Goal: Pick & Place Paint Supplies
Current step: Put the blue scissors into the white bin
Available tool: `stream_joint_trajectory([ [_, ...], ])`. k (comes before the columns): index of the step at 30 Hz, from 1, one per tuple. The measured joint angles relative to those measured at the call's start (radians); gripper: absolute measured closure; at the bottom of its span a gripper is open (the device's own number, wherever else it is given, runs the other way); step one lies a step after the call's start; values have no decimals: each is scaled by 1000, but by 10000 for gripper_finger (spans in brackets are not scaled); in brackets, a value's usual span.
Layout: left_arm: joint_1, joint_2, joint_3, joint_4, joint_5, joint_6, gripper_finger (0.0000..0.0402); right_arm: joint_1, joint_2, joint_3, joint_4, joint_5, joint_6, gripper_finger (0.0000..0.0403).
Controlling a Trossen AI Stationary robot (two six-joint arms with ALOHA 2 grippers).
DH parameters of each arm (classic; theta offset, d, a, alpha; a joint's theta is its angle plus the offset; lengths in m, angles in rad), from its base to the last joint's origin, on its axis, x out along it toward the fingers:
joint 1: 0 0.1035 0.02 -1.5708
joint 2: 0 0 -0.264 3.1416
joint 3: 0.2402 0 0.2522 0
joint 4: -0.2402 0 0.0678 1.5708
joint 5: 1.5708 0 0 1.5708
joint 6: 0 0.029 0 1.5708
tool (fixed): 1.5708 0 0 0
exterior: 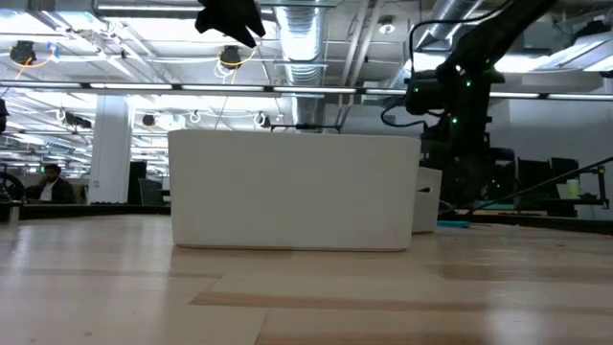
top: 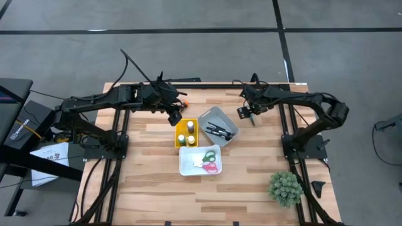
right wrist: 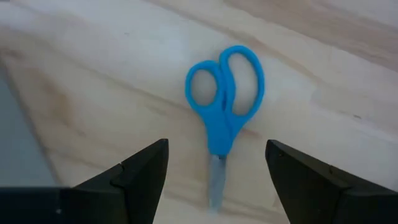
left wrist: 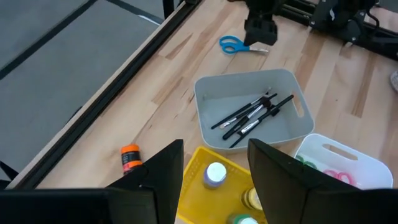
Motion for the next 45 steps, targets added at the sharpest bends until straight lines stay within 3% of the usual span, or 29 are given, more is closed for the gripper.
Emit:
stream_joint_trajectory([
  [12,-4,0,0,4,0,-37,230,-60,102,-1,61,-29,17,145],
  [20,-4,0,-4,10,0,-50,230,-59,89,0,88,-41,34,189],
  [30,-20,0,-101,105,25,-106,230,-107,89,0,81,-15,145,248],
  [45,-55,0,-126,124,41,-106,230,-153,90,-22,74,-12,164,289],
])
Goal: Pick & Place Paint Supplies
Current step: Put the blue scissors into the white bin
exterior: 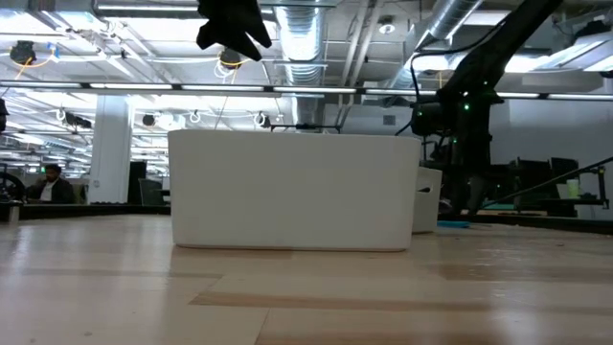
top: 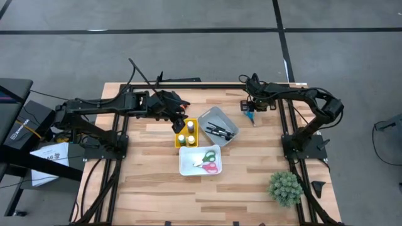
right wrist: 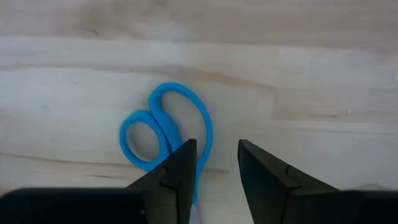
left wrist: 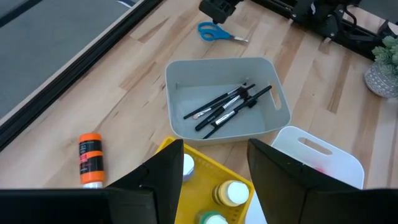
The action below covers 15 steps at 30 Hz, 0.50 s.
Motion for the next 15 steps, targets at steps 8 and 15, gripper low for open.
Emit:
stream_joint_trajectory([
  [8,0,0,0,0,0,0,230,8,0,-87,109,-27,72,291],
  [15,0,0,0,0,7,0,230,8,1,-89,123,-37,79,291],
])
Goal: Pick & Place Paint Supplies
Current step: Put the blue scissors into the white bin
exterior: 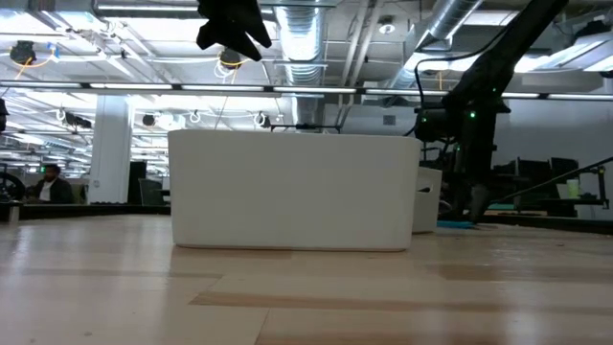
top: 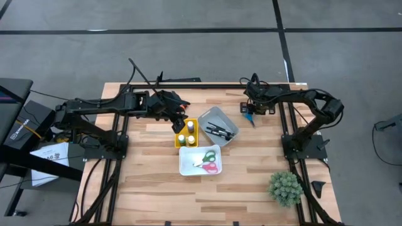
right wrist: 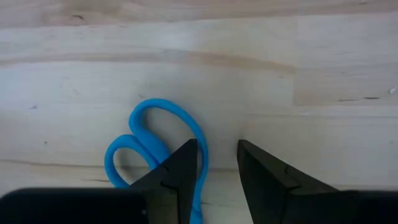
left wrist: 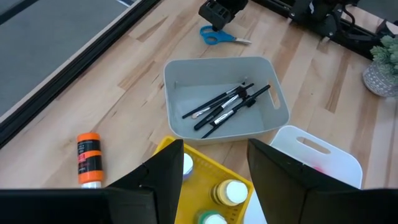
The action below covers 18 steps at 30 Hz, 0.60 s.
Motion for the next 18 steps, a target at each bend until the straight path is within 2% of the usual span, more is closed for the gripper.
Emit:
stream_joint_trajectory([
  [10,0,0,0,0,3,0,230,18,0,0,-8,8,-1,295],
  [18,0,0,0,0,3,0,230,36,0,0,-15,30,-1,337],
])
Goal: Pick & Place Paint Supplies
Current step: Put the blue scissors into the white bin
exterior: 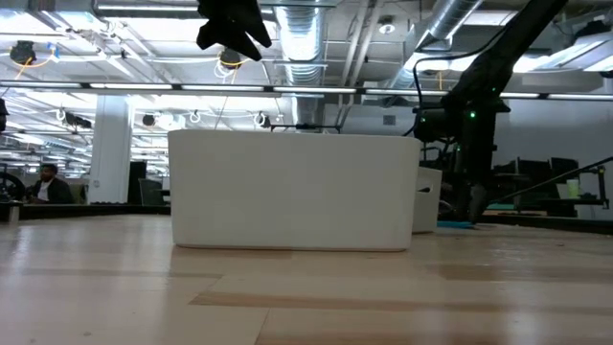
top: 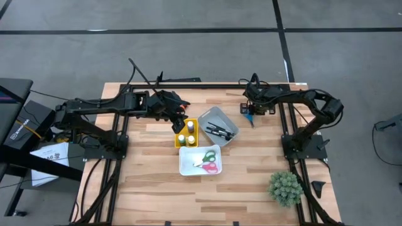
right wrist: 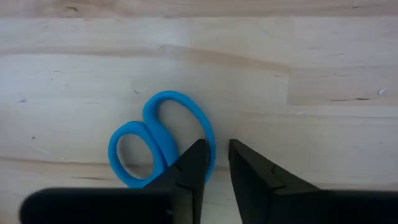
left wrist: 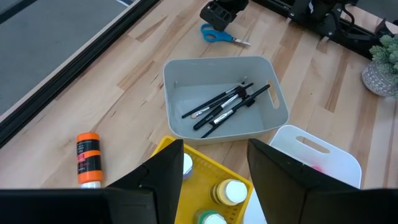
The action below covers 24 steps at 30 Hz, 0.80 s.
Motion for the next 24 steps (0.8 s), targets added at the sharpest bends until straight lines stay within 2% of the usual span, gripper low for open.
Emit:
stream_joint_trajectory([
  [7,0,0,0,0,0,0,230,28,0,0,9,9,-1,395],
  [19,0,0,0,-1,9,0,230,162,-2,0,15,78,41,401],
  [24,0,0,0,-1,8,1,230,221,-51,-1,1,121,70,401],
])
